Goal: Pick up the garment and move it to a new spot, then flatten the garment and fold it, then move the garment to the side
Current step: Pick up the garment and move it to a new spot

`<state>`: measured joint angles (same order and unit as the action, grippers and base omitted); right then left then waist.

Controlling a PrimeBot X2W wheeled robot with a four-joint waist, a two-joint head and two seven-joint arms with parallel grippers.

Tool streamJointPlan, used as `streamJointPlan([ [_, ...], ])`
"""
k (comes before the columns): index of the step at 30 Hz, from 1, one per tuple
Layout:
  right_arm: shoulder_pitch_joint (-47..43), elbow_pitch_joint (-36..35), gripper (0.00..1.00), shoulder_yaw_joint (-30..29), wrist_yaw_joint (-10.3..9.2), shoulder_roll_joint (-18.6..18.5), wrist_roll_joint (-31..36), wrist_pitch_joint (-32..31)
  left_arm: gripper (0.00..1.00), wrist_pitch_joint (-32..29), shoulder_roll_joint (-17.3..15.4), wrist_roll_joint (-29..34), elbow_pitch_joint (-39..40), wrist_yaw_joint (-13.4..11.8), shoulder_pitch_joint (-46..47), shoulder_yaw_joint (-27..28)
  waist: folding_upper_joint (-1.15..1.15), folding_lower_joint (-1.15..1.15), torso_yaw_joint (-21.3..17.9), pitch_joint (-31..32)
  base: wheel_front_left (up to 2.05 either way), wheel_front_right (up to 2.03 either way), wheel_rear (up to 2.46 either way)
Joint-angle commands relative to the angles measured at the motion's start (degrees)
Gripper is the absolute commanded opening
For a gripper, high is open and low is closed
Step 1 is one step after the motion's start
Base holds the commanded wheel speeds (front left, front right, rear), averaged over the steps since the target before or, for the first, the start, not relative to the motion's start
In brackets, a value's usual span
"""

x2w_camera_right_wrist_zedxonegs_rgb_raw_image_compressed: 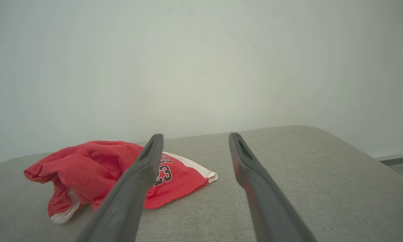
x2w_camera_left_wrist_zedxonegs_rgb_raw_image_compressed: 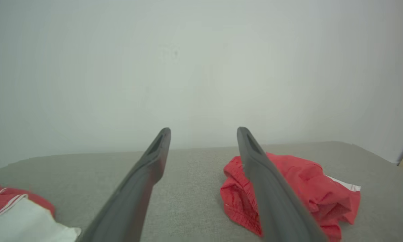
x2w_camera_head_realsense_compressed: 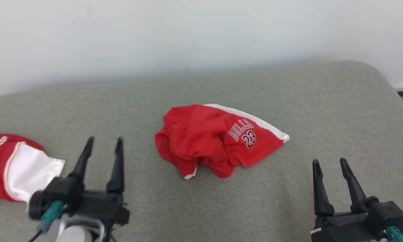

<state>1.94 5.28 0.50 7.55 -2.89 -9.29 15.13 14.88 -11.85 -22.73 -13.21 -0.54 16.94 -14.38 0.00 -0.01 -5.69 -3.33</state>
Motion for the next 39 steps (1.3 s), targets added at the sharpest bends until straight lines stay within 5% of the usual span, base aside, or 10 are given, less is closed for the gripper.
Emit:
streamJointPlan([
  [1,-1.1,-0.3,1.0,-0.4,-0.12,0.0,0.4,0.0,1.0,0.3,-1.0,0.4,1.6,-0.5,-2.9,1.3,0.0,0.01,2.6,2.5,0.0,0.0,0.0],
  [17,-3.4,-0.3,1.0,-1.0,-0.12,0.0,0.9,0.0,1.0,0.3,-2.3,1.4,8.8,-2.5,-16.7,8.6,0.0,0.01,5.4,3.3,0.0,0.0,0.0],
  [39,-2.5,1.6,1.0,-1.0,-0.12,0.0,-0.8,0.0,1.0,0.4,2.8,8.0,9.6,1.7,-19.1,14.3,0.0,0.01,5.0,1.6,0.0,0.0,0.0],
])
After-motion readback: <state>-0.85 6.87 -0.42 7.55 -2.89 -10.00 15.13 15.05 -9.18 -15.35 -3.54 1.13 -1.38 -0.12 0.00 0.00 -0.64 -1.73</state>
